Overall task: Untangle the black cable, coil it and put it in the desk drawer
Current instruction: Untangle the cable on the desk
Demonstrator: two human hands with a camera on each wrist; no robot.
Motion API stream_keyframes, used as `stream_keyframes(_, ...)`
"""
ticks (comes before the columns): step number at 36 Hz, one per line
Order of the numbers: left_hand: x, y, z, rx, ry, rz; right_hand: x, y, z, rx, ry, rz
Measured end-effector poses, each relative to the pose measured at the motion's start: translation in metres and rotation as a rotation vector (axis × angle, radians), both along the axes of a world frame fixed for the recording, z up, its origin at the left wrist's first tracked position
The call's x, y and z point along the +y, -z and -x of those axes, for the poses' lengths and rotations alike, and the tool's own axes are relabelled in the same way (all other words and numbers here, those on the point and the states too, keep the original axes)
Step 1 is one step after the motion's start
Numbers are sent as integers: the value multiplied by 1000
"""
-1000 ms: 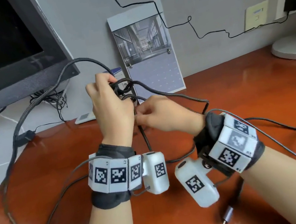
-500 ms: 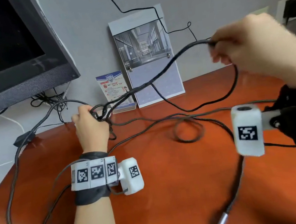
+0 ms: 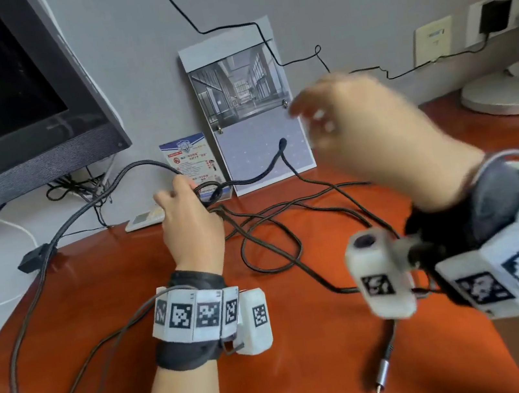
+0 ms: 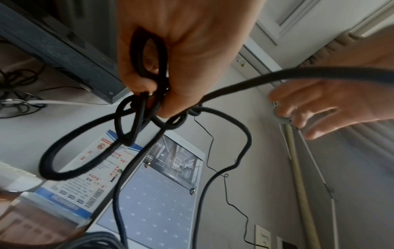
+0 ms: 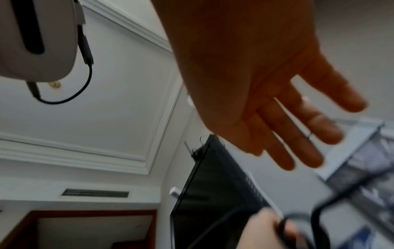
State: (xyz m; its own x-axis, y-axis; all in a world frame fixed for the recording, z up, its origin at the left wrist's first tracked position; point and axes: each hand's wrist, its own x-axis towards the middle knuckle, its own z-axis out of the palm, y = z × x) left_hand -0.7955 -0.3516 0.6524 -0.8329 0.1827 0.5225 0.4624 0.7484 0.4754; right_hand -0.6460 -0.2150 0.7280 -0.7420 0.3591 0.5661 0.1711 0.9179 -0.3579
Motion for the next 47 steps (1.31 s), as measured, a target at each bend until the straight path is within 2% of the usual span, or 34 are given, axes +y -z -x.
stream_keyframes(5,10,-2,-12,42,64,-5,-45,27,22,-359,-152,-39)
stream_keyframes(8,13,-5,-19,39,95,-4,-47,39,30,-432,-209,8)
stream_keyframes(11,15,-6,-24,61,117,-3,-41,42,33,-492,-188,-40)
stream_keyframes(14,13,-6,-21,61,112,0,-30,36,31,-457,-180,-81)
stream_keyframes(19,4,-8,-8,-19,89,-43,1,14,9,-353,-358,6)
stream_keyframes(24,2,-6,0,-6,111,-45,25,1,-3,-135,-305,-16)
stream_keyframes(26,-5,-1,9,-49,75,-30,37,-6,-14,32,-218,-20)
stream_keyframes(28,-14,3,17,-100,26,-22,50,-10,-26,110,-96,-43)
stream_keyframes(32,-18,3,20,-118,1,-21,70,0,-25,-5,108,-51)
stream_keyframes(35,-10,2,14,-110,23,-4,73,8,-16,-199,249,-62)
stream_keyframes(38,-2,2,7,-99,33,14,61,12,-11,-569,219,-73)
stream_keyframes(40,3,4,2,-80,36,38,46,13,-8,-712,122,-62)
stream_keyframes(42,9,5,-4,-67,48,69,28,14,-2,-692,20,-129)
stream_keyframes(44,13,6,-9,-65,61,94,4,17,5,-594,-67,-192)
stream_keyframes(47,18,6,-14,-40,100,106,-30,29,16,-472,-119,-296)
